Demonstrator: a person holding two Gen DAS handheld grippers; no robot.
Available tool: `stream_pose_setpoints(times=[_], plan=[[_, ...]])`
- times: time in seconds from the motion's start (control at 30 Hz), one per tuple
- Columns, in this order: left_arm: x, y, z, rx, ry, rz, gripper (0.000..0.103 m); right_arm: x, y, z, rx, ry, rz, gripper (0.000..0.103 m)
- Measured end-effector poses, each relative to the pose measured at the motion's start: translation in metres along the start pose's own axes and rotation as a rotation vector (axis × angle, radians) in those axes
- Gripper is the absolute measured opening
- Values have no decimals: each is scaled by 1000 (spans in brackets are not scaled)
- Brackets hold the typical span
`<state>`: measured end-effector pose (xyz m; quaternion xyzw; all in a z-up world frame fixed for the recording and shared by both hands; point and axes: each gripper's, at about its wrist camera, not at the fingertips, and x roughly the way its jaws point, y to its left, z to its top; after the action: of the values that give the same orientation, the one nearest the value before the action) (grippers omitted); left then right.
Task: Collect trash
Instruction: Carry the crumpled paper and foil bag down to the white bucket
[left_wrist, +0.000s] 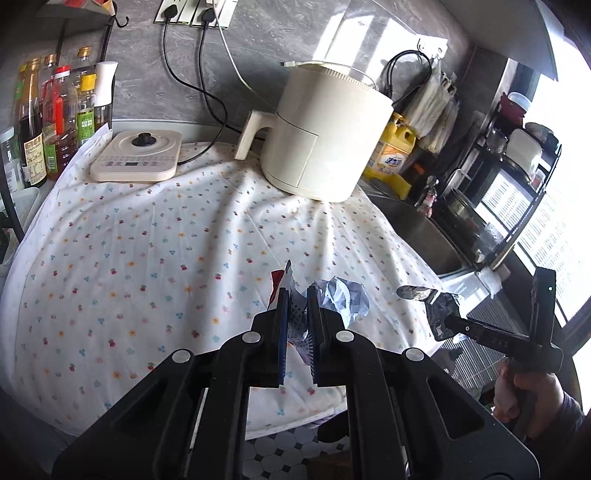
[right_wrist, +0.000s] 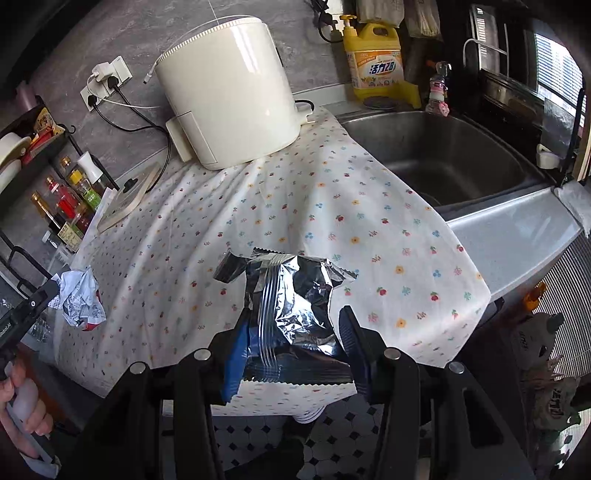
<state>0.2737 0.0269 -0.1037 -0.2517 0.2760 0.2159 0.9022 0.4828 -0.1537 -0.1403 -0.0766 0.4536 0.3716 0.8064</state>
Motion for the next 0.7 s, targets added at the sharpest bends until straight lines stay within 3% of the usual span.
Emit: stream_pose_setpoints(times=[0.27, 0.7], plan=[[5, -69, -39, 90, 63, -98, 10, -51, -73, -61, 113, -18, -79, 47], [36, -186, -114, 279, 240, -283, 10, -119, -182, -193, 371, 4, -240, 48]])
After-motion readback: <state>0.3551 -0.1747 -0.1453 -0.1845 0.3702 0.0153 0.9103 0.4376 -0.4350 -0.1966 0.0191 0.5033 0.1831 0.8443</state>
